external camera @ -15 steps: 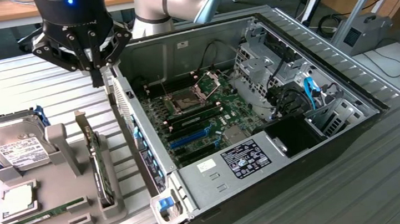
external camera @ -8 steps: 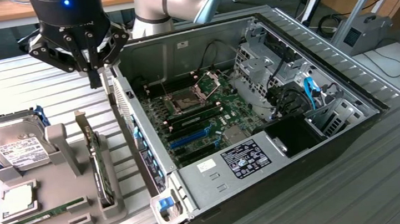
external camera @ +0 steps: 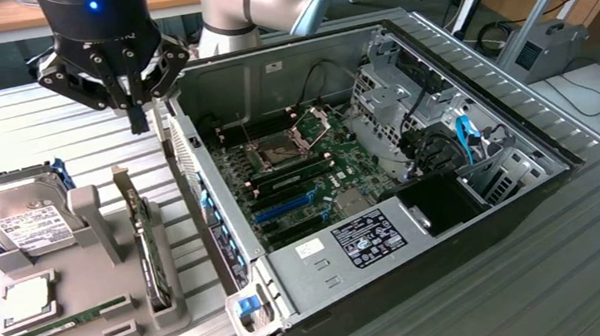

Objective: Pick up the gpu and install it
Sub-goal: 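Reach for the gpu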

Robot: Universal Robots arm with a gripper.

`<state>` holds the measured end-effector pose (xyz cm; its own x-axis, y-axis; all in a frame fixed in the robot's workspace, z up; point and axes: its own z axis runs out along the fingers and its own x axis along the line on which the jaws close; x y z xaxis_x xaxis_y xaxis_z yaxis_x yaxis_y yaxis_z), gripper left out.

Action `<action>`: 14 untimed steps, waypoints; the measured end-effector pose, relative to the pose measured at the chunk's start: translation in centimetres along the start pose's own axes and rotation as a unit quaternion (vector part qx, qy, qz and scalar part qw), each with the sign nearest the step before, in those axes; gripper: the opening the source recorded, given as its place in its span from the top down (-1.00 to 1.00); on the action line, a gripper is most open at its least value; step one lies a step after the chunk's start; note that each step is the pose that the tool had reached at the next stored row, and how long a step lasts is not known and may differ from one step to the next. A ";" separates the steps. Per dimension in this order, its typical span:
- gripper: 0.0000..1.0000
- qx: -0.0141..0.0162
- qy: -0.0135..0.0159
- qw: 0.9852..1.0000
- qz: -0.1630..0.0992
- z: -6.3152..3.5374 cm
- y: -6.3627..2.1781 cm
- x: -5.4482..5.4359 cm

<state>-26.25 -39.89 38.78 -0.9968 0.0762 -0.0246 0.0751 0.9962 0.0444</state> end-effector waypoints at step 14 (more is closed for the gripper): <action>0.79 0.000 0.000 1.000 0.000 0.15 -1.27 0.4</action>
<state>-26.76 -41.12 38.57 -0.9968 0.0762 -0.0245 0.0751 0.9962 0.0444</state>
